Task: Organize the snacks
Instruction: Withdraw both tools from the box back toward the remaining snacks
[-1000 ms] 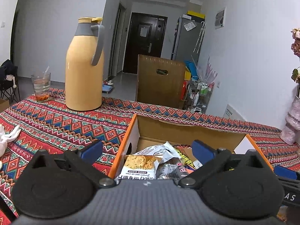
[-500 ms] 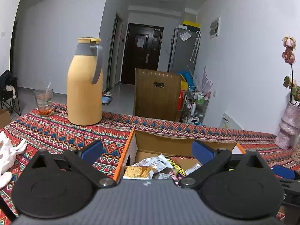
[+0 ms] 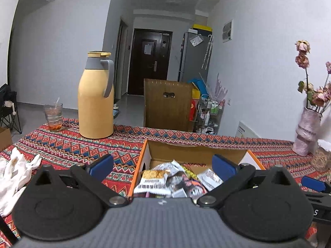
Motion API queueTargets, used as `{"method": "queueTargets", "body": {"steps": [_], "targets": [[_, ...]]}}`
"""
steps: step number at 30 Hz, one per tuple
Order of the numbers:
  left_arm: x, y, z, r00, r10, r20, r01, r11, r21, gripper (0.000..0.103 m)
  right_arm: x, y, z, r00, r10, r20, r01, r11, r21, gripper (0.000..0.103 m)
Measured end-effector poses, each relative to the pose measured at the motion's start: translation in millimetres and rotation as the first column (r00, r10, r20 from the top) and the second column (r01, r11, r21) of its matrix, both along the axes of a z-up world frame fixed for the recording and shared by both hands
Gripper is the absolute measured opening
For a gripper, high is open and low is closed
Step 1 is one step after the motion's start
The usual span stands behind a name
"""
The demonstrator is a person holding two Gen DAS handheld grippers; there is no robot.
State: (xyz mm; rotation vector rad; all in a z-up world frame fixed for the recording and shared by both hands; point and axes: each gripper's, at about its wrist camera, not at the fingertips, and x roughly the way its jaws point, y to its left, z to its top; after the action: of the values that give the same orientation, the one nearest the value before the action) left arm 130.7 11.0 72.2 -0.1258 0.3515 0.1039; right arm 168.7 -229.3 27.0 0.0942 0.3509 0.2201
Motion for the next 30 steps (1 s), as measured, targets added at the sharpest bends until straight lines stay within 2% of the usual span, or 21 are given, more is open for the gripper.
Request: {"method": "queueTargets", "body": {"steps": [13,16,24,30], "targets": [[-49.3,11.4,-37.3,0.995,-0.016,-0.097,0.018,1.000,0.021,0.103,-63.2,-7.4,-22.7,0.999,0.003,-0.051,-0.004,1.000,-0.022,0.103],[-56.8,12.8,-49.3,0.993,-0.016,-0.118,0.020,0.999,0.028,0.103,-72.6,-8.2,-32.2,0.996,-0.035,-0.082,0.031,0.999,-0.040,0.103],[-62.2,14.6,-84.1,0.988,-0.031,-0.152,0.033,0.999,0.013,0.103,-83.5,-13.3,-60.8,0.983,-0.052,-0.176,0.042,0.997,-0.060,0.103],[-59.0,14.8,-98.7,0.986,-0.031,-0.164,0.033,0.999,0.009,0.103,-83.9,-13.6,-76.0,0.976,-0.054,-0.213,0.041,0.997,-0.065,0.103]]}}
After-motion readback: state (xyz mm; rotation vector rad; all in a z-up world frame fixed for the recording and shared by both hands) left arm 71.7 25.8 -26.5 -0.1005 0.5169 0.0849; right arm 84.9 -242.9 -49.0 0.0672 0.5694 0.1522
